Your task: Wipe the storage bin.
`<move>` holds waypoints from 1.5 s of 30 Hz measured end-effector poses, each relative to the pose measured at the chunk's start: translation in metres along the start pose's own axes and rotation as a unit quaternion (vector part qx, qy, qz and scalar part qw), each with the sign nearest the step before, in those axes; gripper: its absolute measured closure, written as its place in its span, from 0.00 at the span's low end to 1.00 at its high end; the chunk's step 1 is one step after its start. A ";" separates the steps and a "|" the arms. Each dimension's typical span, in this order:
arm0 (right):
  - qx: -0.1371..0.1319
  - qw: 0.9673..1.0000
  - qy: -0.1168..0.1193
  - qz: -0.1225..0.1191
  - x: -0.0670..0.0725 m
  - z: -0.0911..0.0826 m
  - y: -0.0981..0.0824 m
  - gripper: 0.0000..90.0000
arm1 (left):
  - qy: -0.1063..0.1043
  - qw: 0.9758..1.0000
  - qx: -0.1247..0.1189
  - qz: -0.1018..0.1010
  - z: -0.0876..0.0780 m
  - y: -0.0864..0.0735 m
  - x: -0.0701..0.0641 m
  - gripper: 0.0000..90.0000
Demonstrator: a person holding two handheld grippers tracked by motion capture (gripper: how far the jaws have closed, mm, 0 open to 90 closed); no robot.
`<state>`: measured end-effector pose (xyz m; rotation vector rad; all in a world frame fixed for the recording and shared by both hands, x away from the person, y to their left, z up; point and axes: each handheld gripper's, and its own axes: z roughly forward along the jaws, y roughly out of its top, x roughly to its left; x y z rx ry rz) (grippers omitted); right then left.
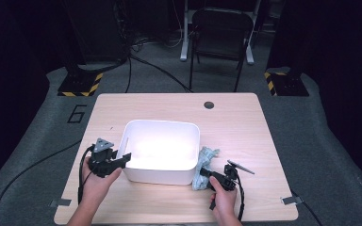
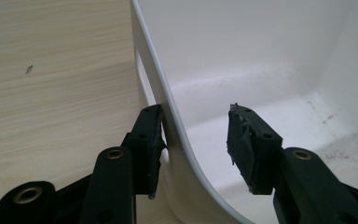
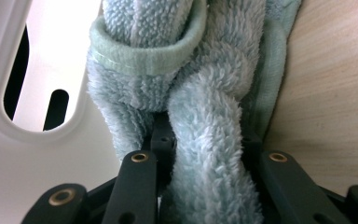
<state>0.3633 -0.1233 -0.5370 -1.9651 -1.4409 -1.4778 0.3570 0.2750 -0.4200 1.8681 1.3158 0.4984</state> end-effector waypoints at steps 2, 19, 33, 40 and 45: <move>0.000 1.000 0.003 0.005 0.001 0.000 0.001 0.76 | -0.001 1.000 0.003 0.003 -0.001 0.000 0.000 0.61; -0.009 1.000 0.012 0.006 -0.004 0.001 0.005 0.75 | -0.035 0.999 0.016 0.004 -0.006 0.002 0.007 0.57; -0.008 1.000 0.005 -0.005 -0.004 -0.004 0.005 0.73 | -0.060 0.998 -0.009 0.003 -0.011 0.012 0.018 0.56; -0.009 1.000 0.014 -0.001 -0.003 -0.010 0.001 0.72 | -0.060 0.998 -0.023 0.016 -0.005 0.017 0.025 0.58; -0.016 0.999 0.039 -0.003 0.010 -0.020 -0.005 0.72 | -0.064 0.997 -0.028 0.019 0.001 0.019 0.028 0.60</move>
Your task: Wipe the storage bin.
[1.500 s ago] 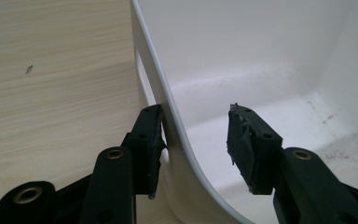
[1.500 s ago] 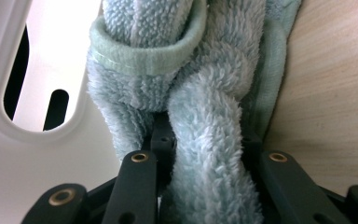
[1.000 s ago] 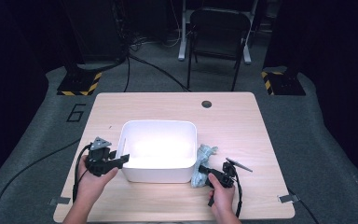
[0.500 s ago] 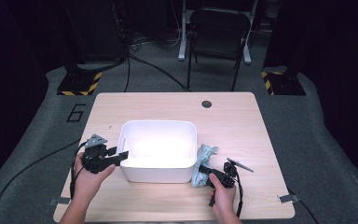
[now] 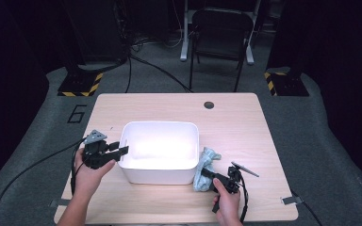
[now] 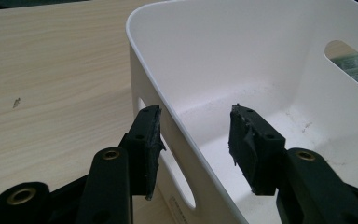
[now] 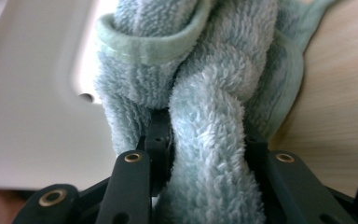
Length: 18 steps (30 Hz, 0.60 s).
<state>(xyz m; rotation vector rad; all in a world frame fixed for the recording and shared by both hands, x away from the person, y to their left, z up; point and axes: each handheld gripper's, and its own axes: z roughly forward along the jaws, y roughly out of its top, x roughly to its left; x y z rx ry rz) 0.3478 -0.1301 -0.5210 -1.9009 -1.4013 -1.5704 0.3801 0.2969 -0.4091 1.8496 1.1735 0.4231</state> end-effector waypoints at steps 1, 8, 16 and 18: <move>-0.009 1.000 0.011 -0.006 0.003 -0.002 -0.001 0.72 | 0.001 1.000 -0.002 0.000 0.001 0.000 0.000 0.60; -0.041 0.998 0.039 -0.035 0.029 -0.018 -0.004 0.72 | 0.010 1.000 0.012 -0.009 0.004 0.003 0.001 0.75; -0.062 0.997 0.032 -0.046 0.030 -0.018 -0.008 0.73 | 0.020 1.000 0.015 -0.002 0.002 0.001 -0.008 0.77; -0.061 0.996 0.019 -0.054 0.028 -0.015 -0.008 0.74 | 0.030 0.999 0.026 0.003 0.004 -0.002 -0.011 0.77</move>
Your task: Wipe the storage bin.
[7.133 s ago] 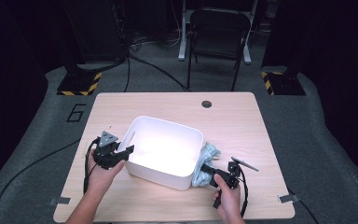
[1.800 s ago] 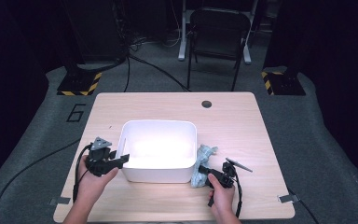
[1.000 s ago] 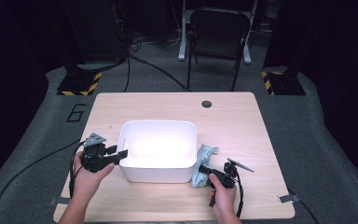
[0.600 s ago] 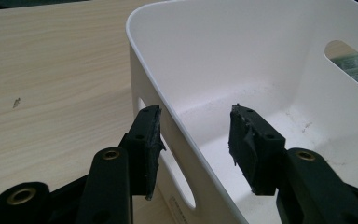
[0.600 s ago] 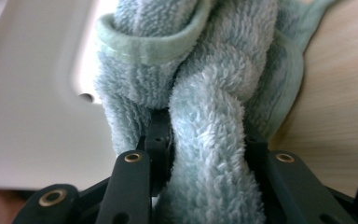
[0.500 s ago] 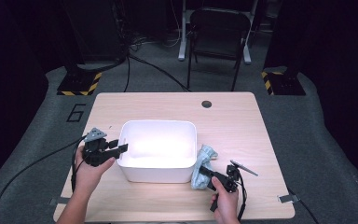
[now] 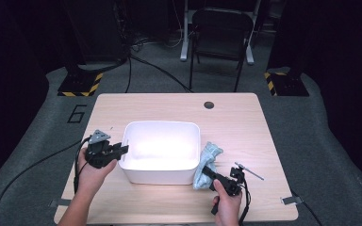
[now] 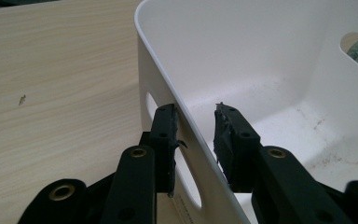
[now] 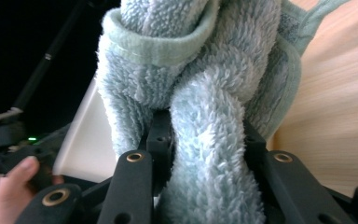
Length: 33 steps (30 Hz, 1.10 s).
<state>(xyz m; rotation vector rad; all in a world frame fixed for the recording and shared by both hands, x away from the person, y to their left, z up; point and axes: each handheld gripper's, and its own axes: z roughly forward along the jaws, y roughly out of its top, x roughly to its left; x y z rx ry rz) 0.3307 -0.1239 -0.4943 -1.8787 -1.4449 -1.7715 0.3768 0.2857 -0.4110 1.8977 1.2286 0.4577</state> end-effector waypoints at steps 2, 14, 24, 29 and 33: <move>0.003 1.000 -0.006 0.001 -0.006 0.004 -0.002 0.75 | 0.008 1.000 0.004 0.004 0.004 -0.004 -0.002 0.77; 0.053 0.996 -0.055 0.047 -0.038 0.022 -0.006 0.75 | 0.005 1.000 0.009 -0.014 -0.001 -0.007 -0.006 0.79; 0.028 0.994 -0.065 0.081 -0.053 0.015 0.014 0.75 | -0.011 1.000 0.025 -0.008 -0.005 -0.010 -0.031 0.68; 0.022 0.995 -0.064 0.079 -0.056 0.017 0.017 0.75 | -0.017 0.999 0.027 -0.012 -0.006 -0.010 -0.030 0.63; 0.024 0.994 -0.059 0.088 -0.056 0.017 0.018 0.74 | -0.027 0.999 0.029 -0.004 -0.005 -0.009 -0.026 0.59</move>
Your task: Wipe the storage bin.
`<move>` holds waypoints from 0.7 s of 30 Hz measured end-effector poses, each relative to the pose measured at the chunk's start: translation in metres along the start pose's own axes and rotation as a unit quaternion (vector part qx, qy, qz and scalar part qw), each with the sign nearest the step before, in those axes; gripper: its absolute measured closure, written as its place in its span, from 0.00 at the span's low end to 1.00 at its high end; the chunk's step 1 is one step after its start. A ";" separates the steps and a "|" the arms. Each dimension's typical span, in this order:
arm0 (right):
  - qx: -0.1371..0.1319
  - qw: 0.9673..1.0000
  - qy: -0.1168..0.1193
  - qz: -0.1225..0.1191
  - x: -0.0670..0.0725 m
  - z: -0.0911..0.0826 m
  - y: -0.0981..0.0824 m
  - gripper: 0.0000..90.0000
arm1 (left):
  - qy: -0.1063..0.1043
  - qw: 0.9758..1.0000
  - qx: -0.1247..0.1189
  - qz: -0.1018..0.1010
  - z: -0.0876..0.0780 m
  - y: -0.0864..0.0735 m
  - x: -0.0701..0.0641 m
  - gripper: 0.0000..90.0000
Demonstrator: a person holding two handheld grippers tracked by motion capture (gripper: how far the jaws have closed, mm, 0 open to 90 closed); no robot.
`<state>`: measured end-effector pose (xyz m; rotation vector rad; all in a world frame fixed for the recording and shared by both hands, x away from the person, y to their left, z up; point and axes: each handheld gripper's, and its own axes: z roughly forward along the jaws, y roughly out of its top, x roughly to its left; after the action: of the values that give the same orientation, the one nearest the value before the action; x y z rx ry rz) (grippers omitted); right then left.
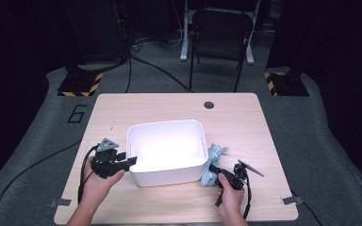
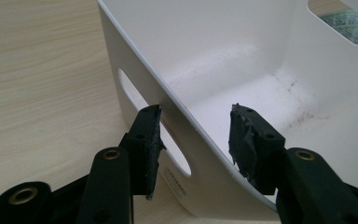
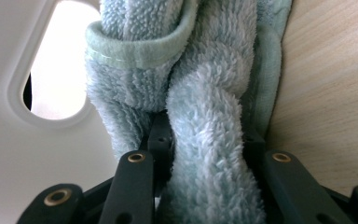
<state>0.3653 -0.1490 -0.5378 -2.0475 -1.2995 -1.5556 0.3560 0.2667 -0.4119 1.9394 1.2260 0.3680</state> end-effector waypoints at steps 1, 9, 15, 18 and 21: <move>-0.001 1.000 0.001 0.000 0.000 0.000 0.000 0.74 | 0.002 1.000 -0.008 -0.003 0.001 0.000 0.000 0.59; 0.000 1.000 -0.001 -0.002 0.002 -0.004 -0.002 0.73 | 0.001 0.999 -0.031 0.019 0.006 0.004 0.011 0.55; -0.001 0.999 -0.004 -0.038 0.004 -0.009 -0.006 0.73 | -0.012 0.999 -0.043 0.031 0.016 0.009 0.023 0.54; -0.001 0.999 0.001 -0.052 0.005 -0.012 -0.008 0.73 | -0.007 0.998 -0.055 0.037 0.019 0.014 0.029 0.54; 0.004 0.999 0.002 -0.040 0.009 -0.017 -0.011 0.73 | -0.011 0.997 -0.067 0.038 0.023 0.019 0.035 0.52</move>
<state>0.3456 -0.1496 -0.5266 -2.0101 -1.4000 -1.5851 0.3988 0.2824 -0.4184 1.8731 1.0874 0.4545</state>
